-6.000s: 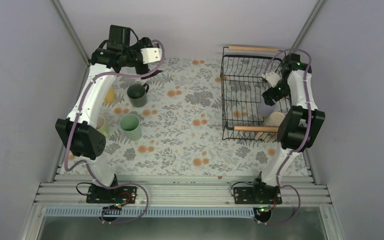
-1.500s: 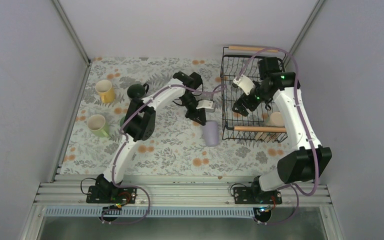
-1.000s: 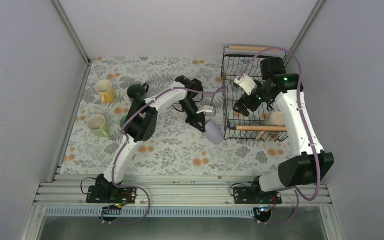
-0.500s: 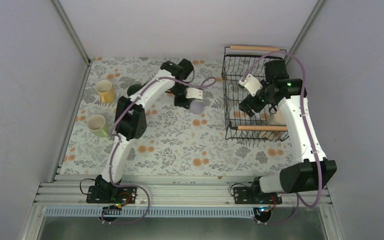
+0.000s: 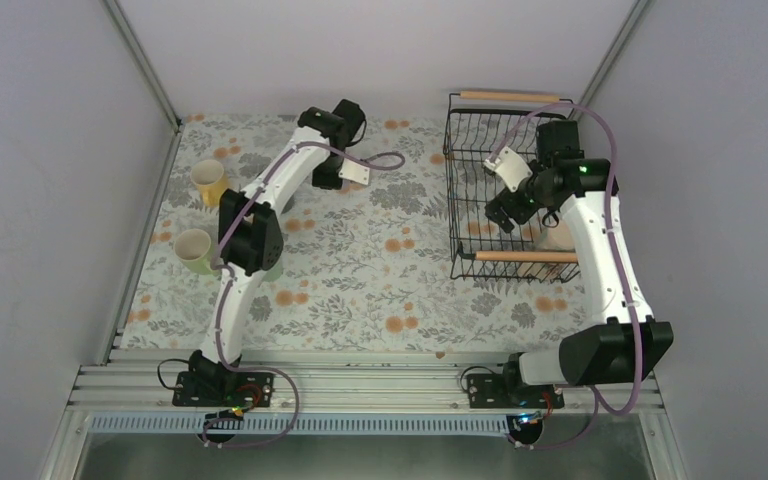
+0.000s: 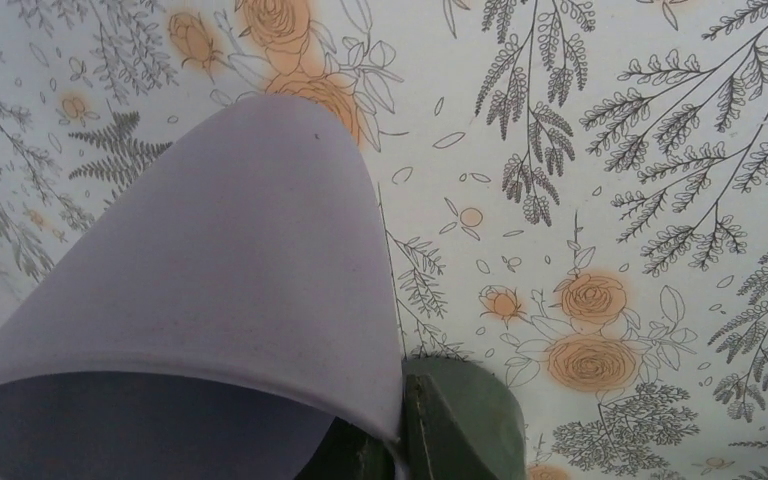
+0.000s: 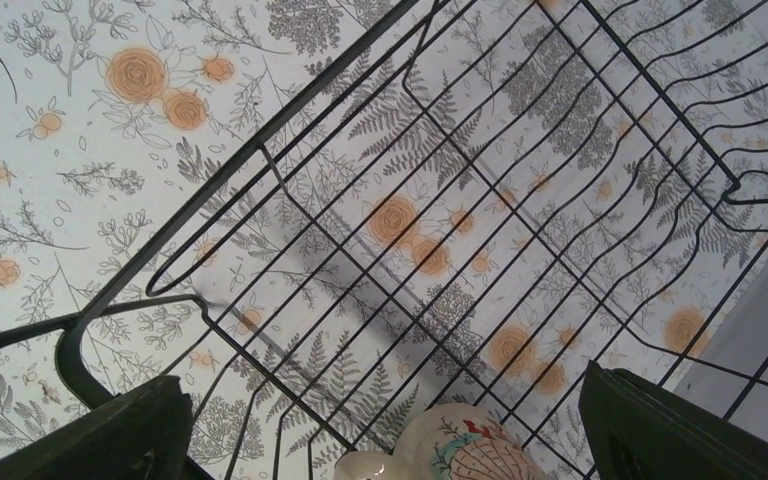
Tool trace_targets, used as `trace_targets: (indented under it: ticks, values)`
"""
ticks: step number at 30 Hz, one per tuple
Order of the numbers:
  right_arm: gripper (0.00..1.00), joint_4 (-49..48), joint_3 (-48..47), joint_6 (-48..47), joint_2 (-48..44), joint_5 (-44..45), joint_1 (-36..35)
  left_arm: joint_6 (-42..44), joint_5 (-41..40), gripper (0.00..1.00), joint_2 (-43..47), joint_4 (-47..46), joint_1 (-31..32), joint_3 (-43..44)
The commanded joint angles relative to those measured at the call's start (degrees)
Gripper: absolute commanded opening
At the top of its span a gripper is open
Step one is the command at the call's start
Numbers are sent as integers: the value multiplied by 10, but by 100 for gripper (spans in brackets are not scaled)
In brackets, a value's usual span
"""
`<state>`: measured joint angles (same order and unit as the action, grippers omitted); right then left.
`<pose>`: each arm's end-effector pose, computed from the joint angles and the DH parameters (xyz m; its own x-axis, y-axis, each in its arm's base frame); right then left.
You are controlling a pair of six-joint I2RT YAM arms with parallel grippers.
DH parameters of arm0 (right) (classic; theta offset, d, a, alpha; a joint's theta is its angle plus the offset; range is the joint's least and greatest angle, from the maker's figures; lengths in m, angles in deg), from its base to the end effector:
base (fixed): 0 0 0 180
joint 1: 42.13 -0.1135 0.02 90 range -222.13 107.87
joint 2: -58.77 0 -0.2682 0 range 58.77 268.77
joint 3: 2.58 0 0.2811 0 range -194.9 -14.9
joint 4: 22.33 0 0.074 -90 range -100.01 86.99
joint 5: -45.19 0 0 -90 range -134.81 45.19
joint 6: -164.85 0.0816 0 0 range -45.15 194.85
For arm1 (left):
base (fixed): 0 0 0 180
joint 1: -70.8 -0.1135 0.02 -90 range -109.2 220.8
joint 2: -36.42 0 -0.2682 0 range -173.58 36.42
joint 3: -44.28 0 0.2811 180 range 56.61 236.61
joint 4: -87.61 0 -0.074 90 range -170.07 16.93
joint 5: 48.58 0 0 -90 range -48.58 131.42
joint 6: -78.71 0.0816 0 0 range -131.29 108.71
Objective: Unload the cups from the dish rack
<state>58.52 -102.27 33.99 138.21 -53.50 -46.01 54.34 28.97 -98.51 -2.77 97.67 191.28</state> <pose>0.3090 0.0333 0.3397 -0.5652 -0.6865 -0.4574 -0.6752 0.7036 -0.2216 0.4695 -0.2182 0.2121 0.0048 0.9947 0.1028 0.9584 -0.0339 0.2832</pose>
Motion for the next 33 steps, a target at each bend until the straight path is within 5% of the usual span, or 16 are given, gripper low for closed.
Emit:
trace_targets:
  ticks: [1, 13, 16, 20, 27, 33]
  values:
    - [100, -12, 21, -16, -19, 2, 12, 24, -37, 2, -15, 5, 12, -14]
    - [100, -13, 42, -27, -24, -14, 29, 54, 28, 3, 26, 5, 31, -56]
    - [100, -15, 49, -30, -26, -16, 30, 40, 50, 53, 19, 5, 31, -19]
    - [100, -14, 50, -31, -28, -17, 32, 52, 50, 77, 30, 4, 36, -21]
    - [100, -43, 60, -23, -39, 32, 55, 40, 41, 95, 37, 3, 37, 44]
    - [100, -49, 36, -32, -20, 56, 121, -16, 99, 100, 83, -29, 36, 100]
